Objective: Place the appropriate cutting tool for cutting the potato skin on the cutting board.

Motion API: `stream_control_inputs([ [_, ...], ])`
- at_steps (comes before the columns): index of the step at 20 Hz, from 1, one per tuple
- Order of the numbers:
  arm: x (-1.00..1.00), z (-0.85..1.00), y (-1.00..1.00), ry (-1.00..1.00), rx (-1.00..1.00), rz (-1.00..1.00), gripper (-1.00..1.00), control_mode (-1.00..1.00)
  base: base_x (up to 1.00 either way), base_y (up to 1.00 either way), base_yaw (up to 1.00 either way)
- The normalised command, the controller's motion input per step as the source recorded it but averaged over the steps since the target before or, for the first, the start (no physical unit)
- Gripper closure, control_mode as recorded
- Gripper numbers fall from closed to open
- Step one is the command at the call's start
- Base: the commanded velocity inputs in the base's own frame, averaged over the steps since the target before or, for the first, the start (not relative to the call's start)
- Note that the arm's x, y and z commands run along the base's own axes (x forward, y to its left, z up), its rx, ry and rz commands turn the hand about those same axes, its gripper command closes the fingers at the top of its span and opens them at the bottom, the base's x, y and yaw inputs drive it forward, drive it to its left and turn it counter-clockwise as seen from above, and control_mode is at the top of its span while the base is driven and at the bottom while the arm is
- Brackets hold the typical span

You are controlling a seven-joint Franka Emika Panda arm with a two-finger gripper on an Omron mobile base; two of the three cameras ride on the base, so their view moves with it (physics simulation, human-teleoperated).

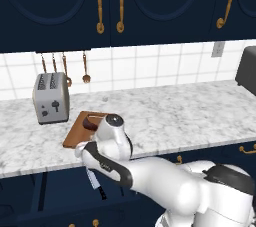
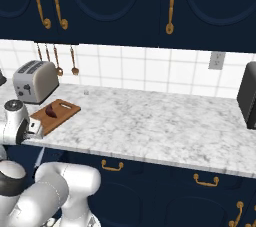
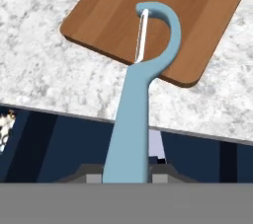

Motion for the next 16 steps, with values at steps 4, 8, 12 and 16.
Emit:
stream_control_inputs([
  [4,0.32,0.57,-0.03,0.13,-0.03,-0.05,1.00,-1.00,0.00,0.00,0.00],
  [8,0.82,0.00,-0.05,0.12,0.02,0.00,1.00,-1.00,0.00,0.00,0.00],
  [12,1.00,0.00,-0.09,0.14,0.02,0.00,1.00,-1.00,0.00,0.00,0.00],
  [16,0.04,-0.04,0.00,0.00,0.00,0.00,1.00,-1.00,0.00,0.00,0.00],
])
